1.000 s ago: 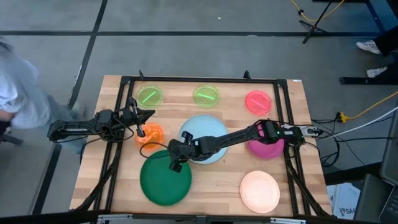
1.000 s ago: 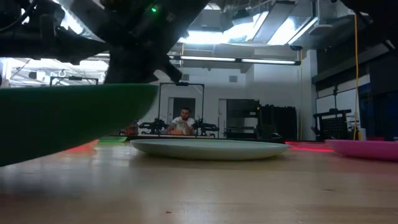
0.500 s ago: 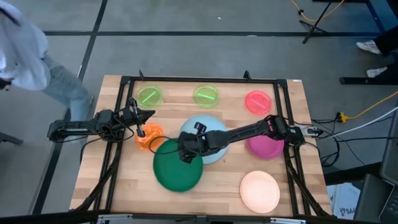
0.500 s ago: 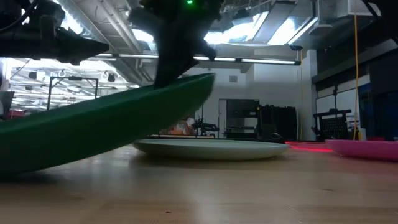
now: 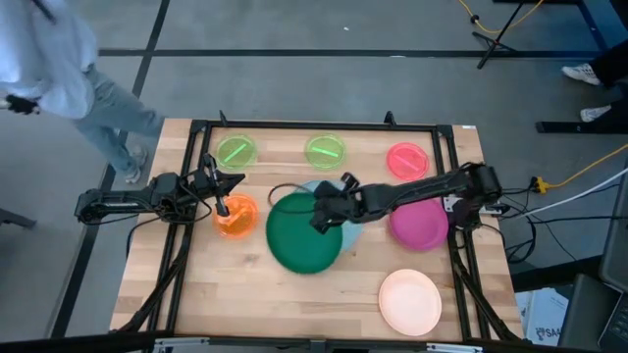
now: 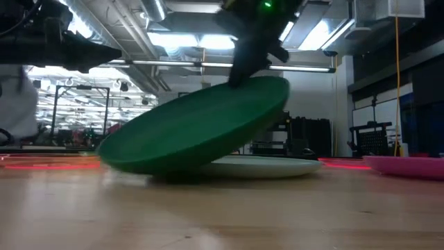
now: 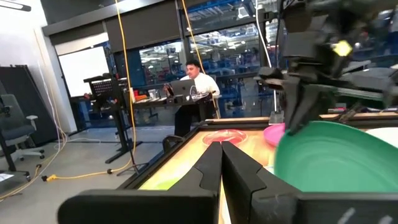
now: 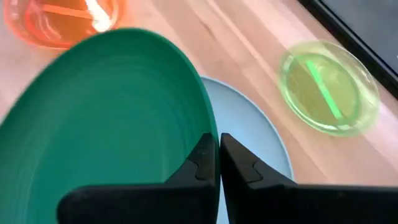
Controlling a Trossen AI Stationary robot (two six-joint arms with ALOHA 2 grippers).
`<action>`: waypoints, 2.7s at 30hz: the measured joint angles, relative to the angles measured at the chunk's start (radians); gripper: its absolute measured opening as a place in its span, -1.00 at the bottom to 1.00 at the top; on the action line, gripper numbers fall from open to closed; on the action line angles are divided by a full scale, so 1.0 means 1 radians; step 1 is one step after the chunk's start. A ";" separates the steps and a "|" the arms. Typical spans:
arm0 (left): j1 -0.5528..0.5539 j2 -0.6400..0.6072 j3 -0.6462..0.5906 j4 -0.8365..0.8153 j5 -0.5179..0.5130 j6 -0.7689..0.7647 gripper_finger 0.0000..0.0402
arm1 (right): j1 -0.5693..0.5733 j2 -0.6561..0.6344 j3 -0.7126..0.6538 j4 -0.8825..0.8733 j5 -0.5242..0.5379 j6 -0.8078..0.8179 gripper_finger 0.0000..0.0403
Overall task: Stack plastic plates
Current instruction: Stack the dark green plate on the blue plate, then stack the pink plate on the dark green plate
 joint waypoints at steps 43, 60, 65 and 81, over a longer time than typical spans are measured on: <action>0.000 0.000 0.000 -0.010 -0.008 0.003 -0.98 | -0.243 -0.248 -0.714 0.534 -0.171 -0.025 -0.46; 0.000 0.000 0.000 -0.022 -0.081 -0.066 -0.89 | -0.164 -0.364 -0.624 0.286 -0.145 -0.152 -0.01; 0.000 0.000 0.000 -0.044 -0.086 -0.102 -0.64 | -0.103 -0.364 -0.625 0.194 -0.145 -0.094 -0.02; 0.000 0.000 0.000 -0.026 -0.003 -0.166 -0.39 | 0.145 -0.362 -0.625 -0.061 -0.234 0.446 -0.02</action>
